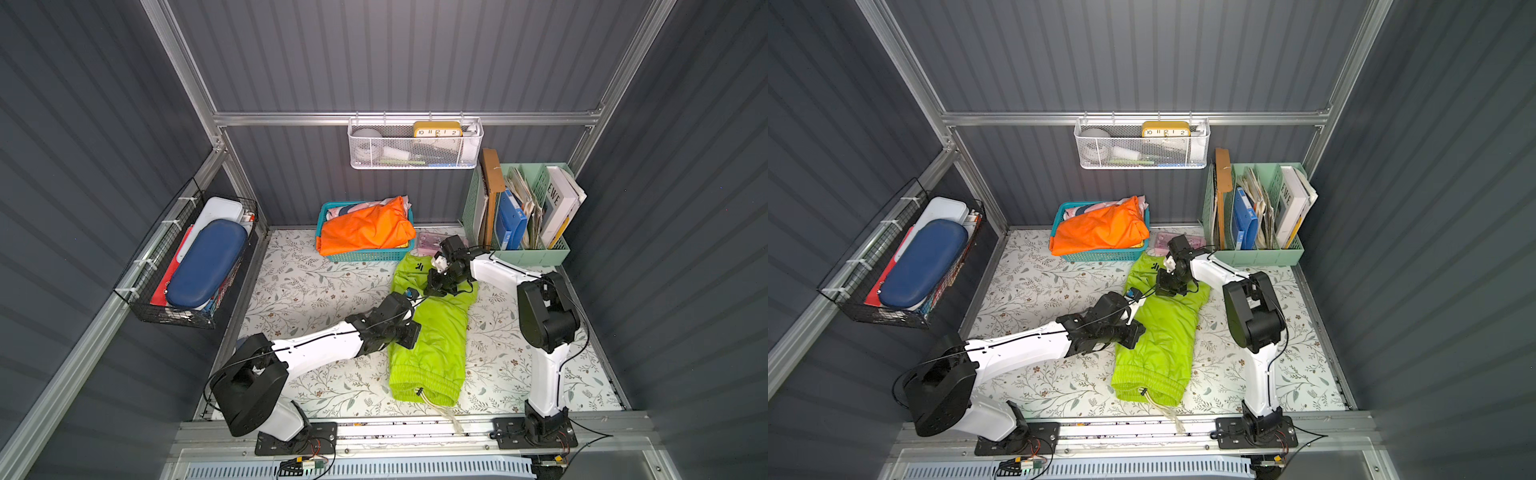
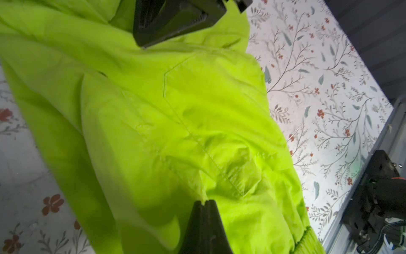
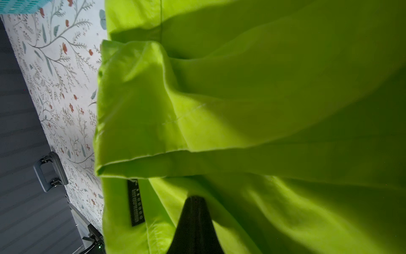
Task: Roll up the shorts
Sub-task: Fold the shorts at the center of the board.
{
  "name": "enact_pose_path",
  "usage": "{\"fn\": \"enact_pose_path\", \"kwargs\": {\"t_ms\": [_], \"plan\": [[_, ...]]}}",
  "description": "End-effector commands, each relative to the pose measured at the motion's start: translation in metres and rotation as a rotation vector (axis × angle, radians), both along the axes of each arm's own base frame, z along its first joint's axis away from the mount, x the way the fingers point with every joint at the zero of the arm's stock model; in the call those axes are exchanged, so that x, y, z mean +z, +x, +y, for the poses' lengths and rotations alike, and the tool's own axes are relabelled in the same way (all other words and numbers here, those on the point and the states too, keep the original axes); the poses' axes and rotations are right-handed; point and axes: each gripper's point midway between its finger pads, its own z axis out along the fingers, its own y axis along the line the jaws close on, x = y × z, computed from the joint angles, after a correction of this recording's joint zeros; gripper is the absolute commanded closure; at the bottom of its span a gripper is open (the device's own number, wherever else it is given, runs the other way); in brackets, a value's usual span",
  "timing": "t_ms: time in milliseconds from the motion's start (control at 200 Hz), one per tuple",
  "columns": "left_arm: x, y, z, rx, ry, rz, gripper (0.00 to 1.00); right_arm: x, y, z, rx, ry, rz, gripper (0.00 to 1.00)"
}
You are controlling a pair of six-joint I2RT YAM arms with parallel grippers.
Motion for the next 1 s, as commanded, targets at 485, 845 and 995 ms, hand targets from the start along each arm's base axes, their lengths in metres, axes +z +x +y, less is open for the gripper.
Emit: {"fn": "enact_pose_path", "kwargs": {"t_ms": [485,845,995], "plan": [[-0.066,-0.048,0.047,0.08,0.085,0.233,1.0,-0.016,0.074,-0.008,-0.123,-0.029,-0.028,1.0],[-0.071,-0.058,0.055,0.083,0.09,0.266,1.0,-0.001,0.127,-0.02,-0.166,0.002,-0.126,1.0],[-0.069,-0.057,0.056,0.091,0.088,0.258,1.0,0.022,0.129,-0.016,-0.138,0.027,-0.159,1.0]]}}
